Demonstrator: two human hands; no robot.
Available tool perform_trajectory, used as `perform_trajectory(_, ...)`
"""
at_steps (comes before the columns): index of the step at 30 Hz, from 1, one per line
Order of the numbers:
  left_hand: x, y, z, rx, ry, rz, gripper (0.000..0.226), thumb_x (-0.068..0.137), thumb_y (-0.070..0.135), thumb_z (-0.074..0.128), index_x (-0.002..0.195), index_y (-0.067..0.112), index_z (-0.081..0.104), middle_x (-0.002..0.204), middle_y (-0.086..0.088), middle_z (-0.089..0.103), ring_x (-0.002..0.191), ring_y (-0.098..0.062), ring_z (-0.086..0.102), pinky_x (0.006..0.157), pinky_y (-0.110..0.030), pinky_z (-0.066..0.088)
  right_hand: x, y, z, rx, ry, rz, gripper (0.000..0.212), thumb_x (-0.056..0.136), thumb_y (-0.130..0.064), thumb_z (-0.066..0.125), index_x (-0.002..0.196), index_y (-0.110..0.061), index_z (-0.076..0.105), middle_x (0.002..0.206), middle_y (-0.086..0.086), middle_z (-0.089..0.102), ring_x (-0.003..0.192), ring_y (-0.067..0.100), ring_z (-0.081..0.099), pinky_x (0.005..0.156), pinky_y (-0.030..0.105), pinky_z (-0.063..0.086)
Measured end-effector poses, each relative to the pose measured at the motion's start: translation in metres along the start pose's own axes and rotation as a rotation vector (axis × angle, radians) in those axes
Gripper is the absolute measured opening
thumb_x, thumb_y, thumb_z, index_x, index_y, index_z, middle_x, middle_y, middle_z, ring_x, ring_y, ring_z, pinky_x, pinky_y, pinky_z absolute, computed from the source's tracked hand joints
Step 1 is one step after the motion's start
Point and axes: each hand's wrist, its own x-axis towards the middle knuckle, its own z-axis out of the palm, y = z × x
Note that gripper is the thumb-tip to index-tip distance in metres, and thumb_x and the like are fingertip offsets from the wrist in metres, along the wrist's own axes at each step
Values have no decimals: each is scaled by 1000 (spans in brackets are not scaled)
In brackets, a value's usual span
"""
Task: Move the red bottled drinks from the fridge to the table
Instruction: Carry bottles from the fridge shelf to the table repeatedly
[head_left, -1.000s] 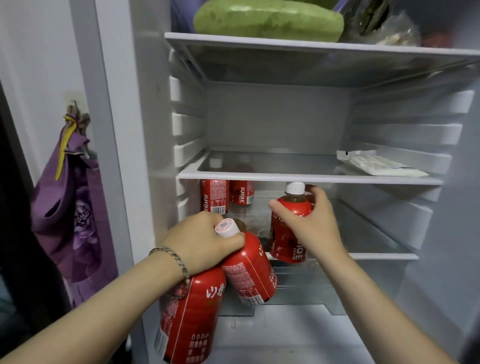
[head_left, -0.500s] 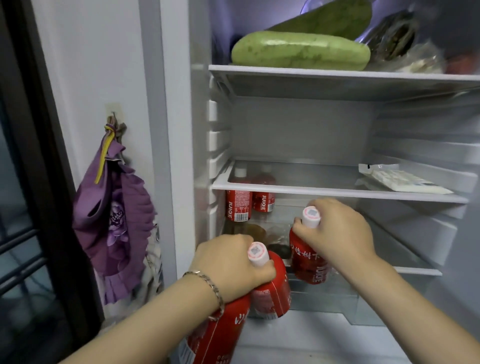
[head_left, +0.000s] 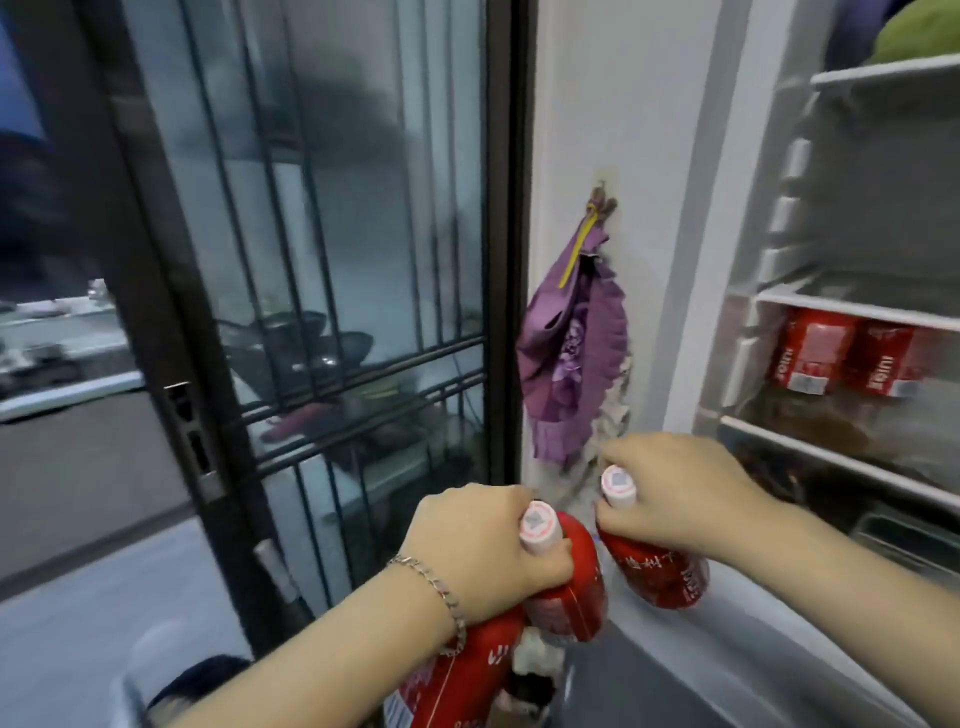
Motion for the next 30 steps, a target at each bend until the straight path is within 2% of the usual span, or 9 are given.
perform_trajectory(2,-46,-30,-9,99,9,-108,45,67,64,38,63,19,34,57,3,40,78,-21,59,57,-26,30,3,-49,11,58,-1,-120,20,79,-44,51,82,-24,47,89,-3,59,97,19,60,64,28,33)
perform_trajectory(5,-117,-73,-26,170,22,-279,45,68,65,38,64,20,33,59,4,43,82,-21,60,61,-25,31,5,-129,25,129,-18,-315,21,81,-46,49,81,-27,39,94,-4,57,102,18,59,65,28,30)
perform_trajectory(8,-191,-106,-46,240,51,-448,45,73,64,46,67,21,36,82,-1,64,87,-22,60,62,-25,30,-6,-211,27,212,-10,-508,23,82,-47,49,82,-27,39,103,-3,61,104,20,59,72,30,38)
perform_trajectory(10,-263,-124,-67,272,74,-600,42,76,62,49,74,21,39,92,-3,67,91,-23,60,62,-25,30,-21,-285,20,251,-31,-647,21,82,-48,49,85,-28,45,106,-1,63,106,22,59,76,30,42)
perform_trajectory(15,-445,-158,-114,382,121,-881,52,53,70,21,63,20,32,88,-3,66,88,-21,61,59,-26,29,-92,-463,6,309,-56,-928,25,82,-46,51,96,-25,55,108,1,65,106,26,59,74,28,39)
perform_trajectory(17,-523,-161,-136,405,103,-1011,52,54,70,21,63,20,32,88,-4,66,88,-22,61,60,-27,27,-135,-537,-4,334,-86,-1056,28,83,-45,51,100,-24,56,110,1,65,106,26,60,76,28,42)
perform_trajectory(22,-697,-153,-180,494,112,-1254,40,77,62,49,75,22,45,92,-4,67,92,-25,61,63,-27,30,-249,-693,-34,361,-114,-1365,33,86,-47,49,106,-22,56,114,-1,63,109,25,58,75,27,40)
perform_trajectory(26,-830,-127,-207,506,161,-1520,35,79,59,52,77,24,46,91,-1,67,90,-23,62,66,-28,37,-348,-804,-67,398,-138,-1635,27,86,-49,49,98,-24,52,111,0,61,106,25,59,75,29,43)
perform_trajectory(30,-928,-96,-223,500,183,-1762,34,80,58,50,76,25,42,85,2,62,81,-19,58,64,-27,32,-436,-887,-96,407,-136,-1871,25,85,-49,51,93,-26,48,109,0,61,104,23,59,72,29,42)
